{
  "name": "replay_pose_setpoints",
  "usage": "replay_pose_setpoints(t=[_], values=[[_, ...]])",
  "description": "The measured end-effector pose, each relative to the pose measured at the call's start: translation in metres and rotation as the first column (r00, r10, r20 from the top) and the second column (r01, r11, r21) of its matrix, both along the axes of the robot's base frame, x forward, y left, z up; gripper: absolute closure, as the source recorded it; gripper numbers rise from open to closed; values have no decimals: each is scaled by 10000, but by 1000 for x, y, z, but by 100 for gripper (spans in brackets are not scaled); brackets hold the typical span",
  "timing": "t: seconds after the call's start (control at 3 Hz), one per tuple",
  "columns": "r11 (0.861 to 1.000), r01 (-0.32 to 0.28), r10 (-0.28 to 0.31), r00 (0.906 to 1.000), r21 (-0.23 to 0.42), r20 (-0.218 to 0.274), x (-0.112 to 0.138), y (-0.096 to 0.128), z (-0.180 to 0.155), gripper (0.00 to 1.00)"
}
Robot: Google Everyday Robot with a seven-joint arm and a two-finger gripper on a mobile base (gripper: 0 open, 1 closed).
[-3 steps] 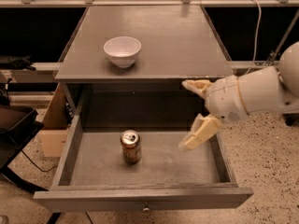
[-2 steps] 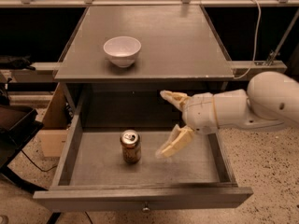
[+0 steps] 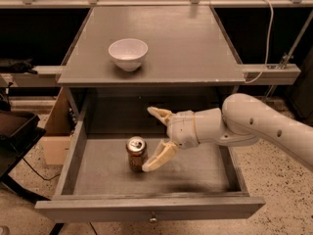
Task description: Pick orange can from top drawer and place on counter
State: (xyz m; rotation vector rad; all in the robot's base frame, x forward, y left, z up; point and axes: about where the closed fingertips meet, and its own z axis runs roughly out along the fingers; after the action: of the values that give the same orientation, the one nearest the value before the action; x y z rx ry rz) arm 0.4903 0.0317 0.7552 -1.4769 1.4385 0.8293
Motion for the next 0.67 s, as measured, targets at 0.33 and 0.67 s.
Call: replay_pose_setpoints(t=[0.33,0.67], values=[[9999,-138,138,9999,-52,-62,5,19,-29,0],[9997,-203,201,9996,-130,-201,7,32,-51,0]])
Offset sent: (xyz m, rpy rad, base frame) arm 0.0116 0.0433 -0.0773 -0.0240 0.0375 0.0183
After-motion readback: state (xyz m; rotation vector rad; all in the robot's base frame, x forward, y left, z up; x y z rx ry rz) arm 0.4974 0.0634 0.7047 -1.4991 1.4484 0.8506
